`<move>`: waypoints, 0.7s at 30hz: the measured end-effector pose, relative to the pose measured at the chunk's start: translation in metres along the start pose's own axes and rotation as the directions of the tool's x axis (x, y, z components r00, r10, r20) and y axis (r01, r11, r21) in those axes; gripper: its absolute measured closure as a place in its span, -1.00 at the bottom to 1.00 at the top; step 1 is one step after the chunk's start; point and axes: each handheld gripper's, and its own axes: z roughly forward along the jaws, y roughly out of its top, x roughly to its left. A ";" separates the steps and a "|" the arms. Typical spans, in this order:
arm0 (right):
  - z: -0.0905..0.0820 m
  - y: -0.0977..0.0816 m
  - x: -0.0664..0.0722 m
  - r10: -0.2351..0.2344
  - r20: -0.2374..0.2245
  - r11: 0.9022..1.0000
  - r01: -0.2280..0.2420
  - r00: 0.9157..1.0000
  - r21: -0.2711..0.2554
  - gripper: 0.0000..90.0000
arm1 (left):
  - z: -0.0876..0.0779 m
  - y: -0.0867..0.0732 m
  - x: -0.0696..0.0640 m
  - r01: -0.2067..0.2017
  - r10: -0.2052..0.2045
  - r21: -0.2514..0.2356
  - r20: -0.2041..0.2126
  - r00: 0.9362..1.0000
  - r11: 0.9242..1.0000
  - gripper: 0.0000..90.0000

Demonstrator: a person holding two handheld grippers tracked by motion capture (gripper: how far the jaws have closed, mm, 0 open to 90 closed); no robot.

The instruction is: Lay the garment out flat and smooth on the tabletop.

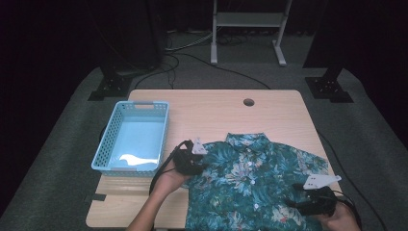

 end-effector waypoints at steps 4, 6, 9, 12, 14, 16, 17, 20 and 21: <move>-0.001 0.001 0.002 0.021 0.027 1.000 -0.022 0.999 0.012 -0.32 | 0.009 -0.002 -0.012 0.007 -0.007 -0.009 0.036 0.999 1.000 0.28; -0.003 0.000 0.002 0.034 0.040 0.999 -0.035 0.999 0.012 -0.32 | 0.012 -0.005 -0.018 0.012 -0.011 -0.008 0.045 0.999 1.000 0.22; -0.007 -0.003 0.001 0.058 0.068 0.998 -0.058 0.996 0.001 -0.33 | 0.016 -0.009 -0.025 0.024 -0.023 -0.012 0.066 0.998 1.000 0.10; -0.009 -0.005 0.000 0.081 0.083 0.997 -0.081 0.993 0.004 -0.35 | 0.021 -0.014 -0.033 0.029 -0.029 -0.002 0.061 0.998 1.000 -0.08; -0.008 -0.007 0.000 0.077 0.100 0.997 -0.078 0.992 0.010 -0.35 | 0.024 -0.018 -0.037 0.032 -0.032 0.005 0.042 0.999 0.999 -0.23; -0.008 -0.008 -0.001 0.083 0.105 0.996 -0.084 0.991 0.008 -0.35 | 0.027 -0.020 -0.037 0.040 -0.041 0.010 0.039 0.998 0.999 -0.34; -0.008 -0.008 -0.001 0.089 0.106 0.996 -0.090 0.990 0.004 -0.35 | 0.027 -0.020 -0.037 0.040 -0.041 0.010 0.039 0.998 0.999 -0.36; -0.007 -0.008 -0.002 0.100 0.104 0.995 -0.101 0.990 0.002 -0.35 | 0.030 -0.023 -0.034 0.076 -0.076 0.016 0.044 0.996 0.997 -0.50; -0.007 -0.008 -0.003 0.101 0.102 0.995 -0.102 0.990 0.001 -0.35 | 0.031 -0.024 -0.033 0.074 -0.074 0.013 0.044 0.996 0.997 -0.51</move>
